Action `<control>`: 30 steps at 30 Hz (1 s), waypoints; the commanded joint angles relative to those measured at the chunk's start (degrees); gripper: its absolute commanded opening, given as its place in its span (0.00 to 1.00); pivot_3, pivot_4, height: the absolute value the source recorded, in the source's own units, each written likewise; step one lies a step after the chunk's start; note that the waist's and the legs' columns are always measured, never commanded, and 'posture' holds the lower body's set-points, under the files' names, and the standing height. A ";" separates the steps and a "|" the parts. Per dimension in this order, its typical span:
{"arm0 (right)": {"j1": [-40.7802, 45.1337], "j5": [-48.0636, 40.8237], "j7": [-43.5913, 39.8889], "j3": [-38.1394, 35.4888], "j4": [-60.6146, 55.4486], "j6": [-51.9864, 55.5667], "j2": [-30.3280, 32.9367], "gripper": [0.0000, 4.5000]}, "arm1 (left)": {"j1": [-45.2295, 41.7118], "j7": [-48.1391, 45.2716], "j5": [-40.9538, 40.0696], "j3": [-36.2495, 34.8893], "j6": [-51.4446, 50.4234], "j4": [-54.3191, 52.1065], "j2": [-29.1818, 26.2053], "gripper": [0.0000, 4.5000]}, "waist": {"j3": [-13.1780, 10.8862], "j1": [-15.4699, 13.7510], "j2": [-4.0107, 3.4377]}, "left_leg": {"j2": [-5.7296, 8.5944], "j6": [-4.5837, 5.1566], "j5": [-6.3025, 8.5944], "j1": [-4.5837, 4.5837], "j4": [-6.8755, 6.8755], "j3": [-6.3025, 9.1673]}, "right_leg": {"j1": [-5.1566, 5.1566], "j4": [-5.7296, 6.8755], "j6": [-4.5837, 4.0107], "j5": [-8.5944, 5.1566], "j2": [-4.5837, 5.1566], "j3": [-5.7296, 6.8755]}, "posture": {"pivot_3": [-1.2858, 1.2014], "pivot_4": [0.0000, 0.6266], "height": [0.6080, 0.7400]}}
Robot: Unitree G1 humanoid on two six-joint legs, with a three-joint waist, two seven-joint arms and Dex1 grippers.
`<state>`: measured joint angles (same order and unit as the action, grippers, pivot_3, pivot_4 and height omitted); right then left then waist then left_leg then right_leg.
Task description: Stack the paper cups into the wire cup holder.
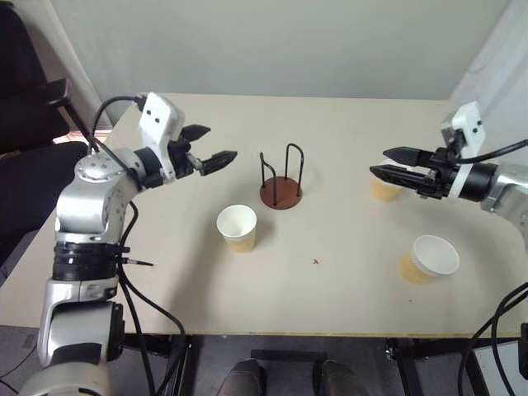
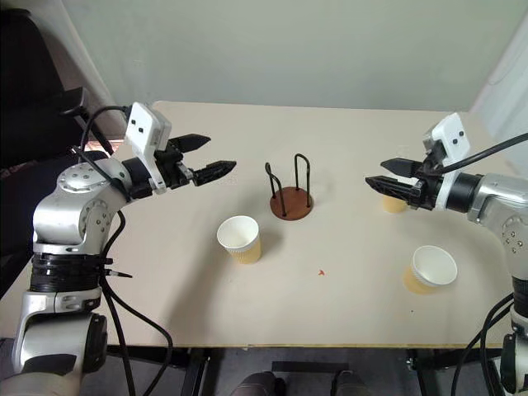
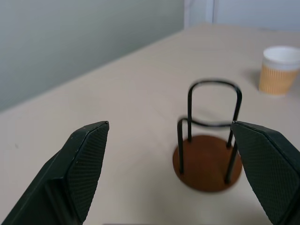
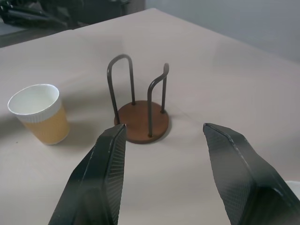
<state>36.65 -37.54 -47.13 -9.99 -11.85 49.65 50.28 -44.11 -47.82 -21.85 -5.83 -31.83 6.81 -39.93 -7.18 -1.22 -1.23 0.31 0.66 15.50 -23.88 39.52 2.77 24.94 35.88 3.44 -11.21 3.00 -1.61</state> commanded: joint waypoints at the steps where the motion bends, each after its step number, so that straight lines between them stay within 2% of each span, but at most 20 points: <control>1: 0.61 -0.25 0.88 -2.45 -2.49 -0.82 0.69 0.59 | -0.68 -0.98 0.41 -0.05 1.09 0.07 -0.56 1.00 | 0.00 -0.03 0.00 | 0.00 0.00 0.00 0.00 0.00 0.00 | 0.00 0.00 0.00 0.00 0.00 0.00 | 0.52 0.24 1.00; 4: -1.29 -0.74 2.36 -4.19 -4.16 -0.14 0.63 0.59 | -0.50 -0.94 0.62 1.32 0.61 -0.16 0.83 1.00 | 0.00 -0.06 0.01 | 0.00 0.00 0.00 0.01 0.02 0.00 | -0.02 0.01 0.00 0.00 0.01 -0.01 | 0.52 0.24 1.00; 9: -2.45 -1.73 2.77 -5.97 -5.82 1.03 1.84 0.59 | 0.14 -3.30 -2.99 3.41 -7.44 -6.04 1.16 1.00 | 0.00 -0.02 0.00 | 0.00 -0.01 0.00 0.00 0.06 -0.03 | -0.03 0.03 0.00 0.00 0.02 -0.02 | 0.52 0.24 1.00; 14: -4.32 -2.78 2.85 -8.67 -7.72 2.27 3.63 0.59 | -0.78 -3.62 -3.44 5.88 -10.72 -7.77 2.28 1.00 | 0.00 -0.12 0.00 | 0.00 -0.05 -0.02 0.01 0.02 -0.03 | -0.03 0.04 0.00 0.00 0.01 -0.01 | 0.52 0.24 1.00; 22: -4.99 -3.56 3.63 -9.93 -8.57 3.26 4.76 0.59 | -2.21 -0.54 0.60 9.36 -8.72 -3.34 6.00 1.00 | 0.00 -0.11 0.01 | 0.00 -0.12 -0.08 0.06 0.06 -0.02 | -0.06 0.10 0.02 0.04 0.02 -0.02 | 0.52 0.24 1.00; 30: -5.55 -14.22 -0.54 -9.55 -14.30 9.39 6.37 0.59 | -6.00 0.92 3.69 11.04 -5.31 2.80 10.69 1.00 | -0.01 -0.16 0.02 | 0.01 -0.11 -0.09 0.04 0.04 -0.06 | -0.06 0.05 0.02 0.04 0.00 -0.02 | 0.52 0.24 1.00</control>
<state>30.89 -48.93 -46.50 -17.57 -23.61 58.22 55.42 -48.34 -47.09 -18.67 5.57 -38.83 9.75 -29.47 -7.20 -1.38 -1.21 0.33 0.54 15.41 -23.85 39.56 2.71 24.87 35.93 3.47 -11.17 3.00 -1.63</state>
